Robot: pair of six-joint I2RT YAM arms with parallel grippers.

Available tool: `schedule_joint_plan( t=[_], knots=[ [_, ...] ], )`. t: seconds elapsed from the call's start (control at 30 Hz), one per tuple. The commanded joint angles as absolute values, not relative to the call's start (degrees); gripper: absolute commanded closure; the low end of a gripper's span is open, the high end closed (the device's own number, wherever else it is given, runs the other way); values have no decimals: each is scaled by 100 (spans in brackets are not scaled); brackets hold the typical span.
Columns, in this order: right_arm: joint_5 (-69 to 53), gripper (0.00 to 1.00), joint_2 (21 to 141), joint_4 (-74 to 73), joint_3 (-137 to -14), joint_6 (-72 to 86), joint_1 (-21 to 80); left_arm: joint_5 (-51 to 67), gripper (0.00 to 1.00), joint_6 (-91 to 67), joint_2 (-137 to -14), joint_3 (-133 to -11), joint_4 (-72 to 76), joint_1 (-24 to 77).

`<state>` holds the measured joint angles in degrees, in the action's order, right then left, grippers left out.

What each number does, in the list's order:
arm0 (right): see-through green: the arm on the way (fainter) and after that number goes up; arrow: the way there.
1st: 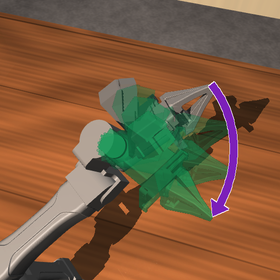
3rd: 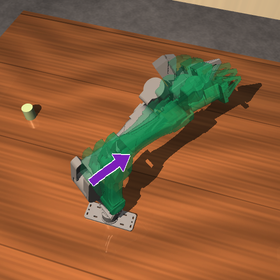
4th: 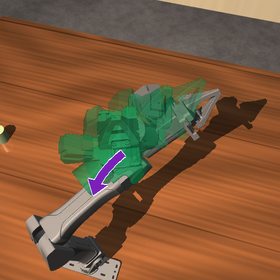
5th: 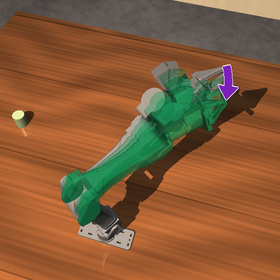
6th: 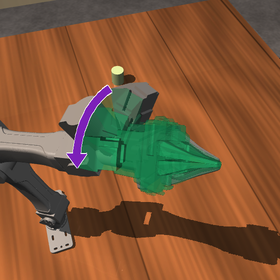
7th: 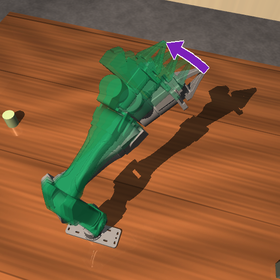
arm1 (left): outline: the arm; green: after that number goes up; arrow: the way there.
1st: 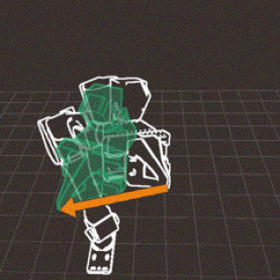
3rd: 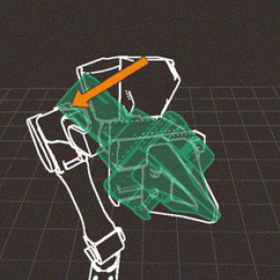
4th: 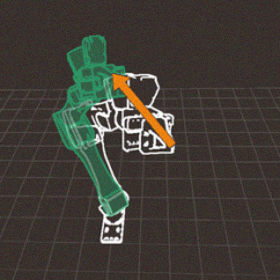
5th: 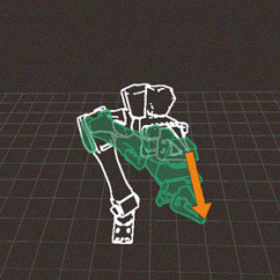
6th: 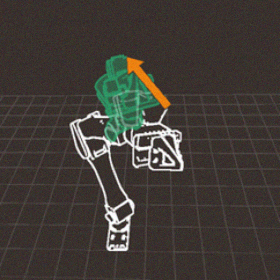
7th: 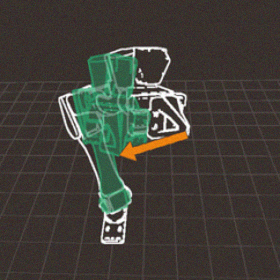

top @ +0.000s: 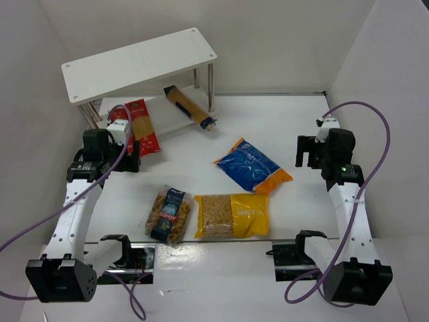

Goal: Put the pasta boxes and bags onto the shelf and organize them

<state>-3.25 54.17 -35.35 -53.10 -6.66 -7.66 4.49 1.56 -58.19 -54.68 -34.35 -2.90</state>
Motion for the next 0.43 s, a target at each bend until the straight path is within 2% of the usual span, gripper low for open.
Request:
schedule_joint_plan(
  t=[0.0,0.4],
  knots=[
    [-334,0,5396,-3226,-5344,-642,-800,606,0,281,-5669,-5432,-3357,-352],
    [-334,0,5344,-3226,-5344,-694,-800,606,0,281,-5607,-5432,-3357,-352]
  ],
)
